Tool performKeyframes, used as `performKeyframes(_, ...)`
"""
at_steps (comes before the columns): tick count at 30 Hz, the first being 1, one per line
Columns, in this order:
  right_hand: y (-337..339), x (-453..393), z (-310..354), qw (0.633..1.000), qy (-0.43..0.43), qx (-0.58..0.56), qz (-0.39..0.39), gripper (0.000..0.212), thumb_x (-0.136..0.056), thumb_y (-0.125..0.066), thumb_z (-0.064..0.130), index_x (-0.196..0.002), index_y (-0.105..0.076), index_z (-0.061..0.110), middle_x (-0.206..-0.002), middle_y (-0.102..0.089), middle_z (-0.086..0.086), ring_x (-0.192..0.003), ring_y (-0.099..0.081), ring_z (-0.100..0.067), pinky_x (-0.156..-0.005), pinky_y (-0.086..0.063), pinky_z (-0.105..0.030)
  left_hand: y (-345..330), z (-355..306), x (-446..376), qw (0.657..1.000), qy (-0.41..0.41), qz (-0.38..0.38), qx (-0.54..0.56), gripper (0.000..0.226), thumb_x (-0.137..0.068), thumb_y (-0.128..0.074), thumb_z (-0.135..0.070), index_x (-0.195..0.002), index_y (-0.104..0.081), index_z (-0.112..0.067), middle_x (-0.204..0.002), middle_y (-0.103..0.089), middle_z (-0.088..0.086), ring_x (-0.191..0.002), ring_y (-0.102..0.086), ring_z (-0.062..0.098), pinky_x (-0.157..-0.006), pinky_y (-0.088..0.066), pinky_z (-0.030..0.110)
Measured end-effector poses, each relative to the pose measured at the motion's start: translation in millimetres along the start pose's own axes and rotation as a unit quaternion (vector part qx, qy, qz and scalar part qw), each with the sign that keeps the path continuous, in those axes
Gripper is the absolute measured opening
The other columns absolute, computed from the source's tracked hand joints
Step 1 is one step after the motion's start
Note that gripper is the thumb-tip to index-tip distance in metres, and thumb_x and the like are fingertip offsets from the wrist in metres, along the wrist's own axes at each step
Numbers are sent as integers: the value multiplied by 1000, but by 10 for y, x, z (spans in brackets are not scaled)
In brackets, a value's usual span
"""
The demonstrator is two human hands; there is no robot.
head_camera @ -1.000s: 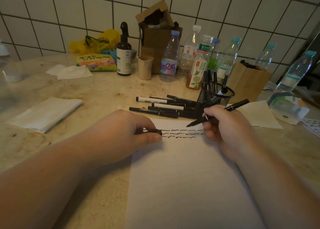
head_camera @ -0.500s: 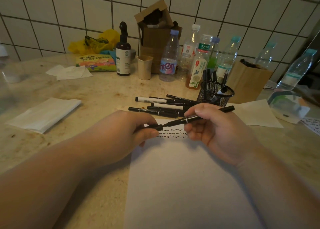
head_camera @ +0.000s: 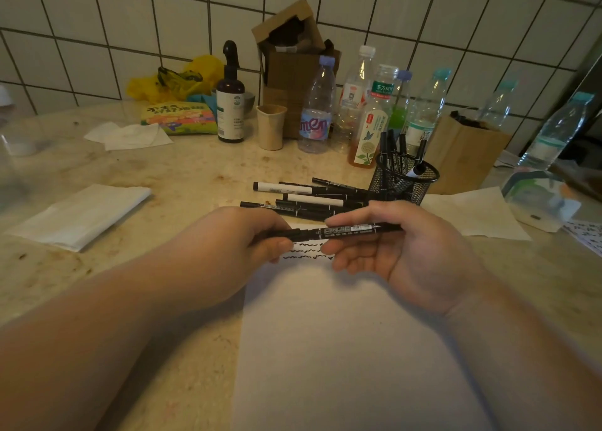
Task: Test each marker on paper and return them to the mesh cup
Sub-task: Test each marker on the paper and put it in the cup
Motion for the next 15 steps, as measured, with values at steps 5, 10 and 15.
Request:
performKeyframes(5, 5, -9, -51, 999, -5, 47, 3, 35, -99, -42, 7, -94, -77, 2, -74, -69, -25, -61, -63, -28, -59, -52, -34, -18, -29, 23, 1000, -5, 22, -21, 13, -93, -53, -45, -94, -65, -38, -78, -65, -16, -73, -58, 1, -57, -41, 16)
performKeyframes(10, -78, 25, -63, 998, -15, 15, 61, 34, -100, -39, 7, -98, -73, 1, -75, -66, -27, -63, -61, -30, -58, -53, -33, -29, -54, 54, 999, -6, 40, 12, 14, -93, -54, -41, -88, -66, -39, -77, -66, -14, -70, -58, 5, -60, -42, 20)
performKeyframes(15, -120, 37, -70, 996, -18, -3, 91, 33, -95, -41, 11, -95, -73, 1, -74, -66, -28, -62, -60, -31, -57, -52, -34, -17, -84, 84, 998, -13, 58, 35, 13, -92, -56, -39, -86, -68, -40, -76, -65, -20, -68, -56, -1, -59, -40, 20)
Point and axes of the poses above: each hand's wrist, its own x-axis away from the middle knuckle, its own y-axis out of the back of the hand, z = x × y, the point moved 7 cm from there along -x, towards the middle knuckle
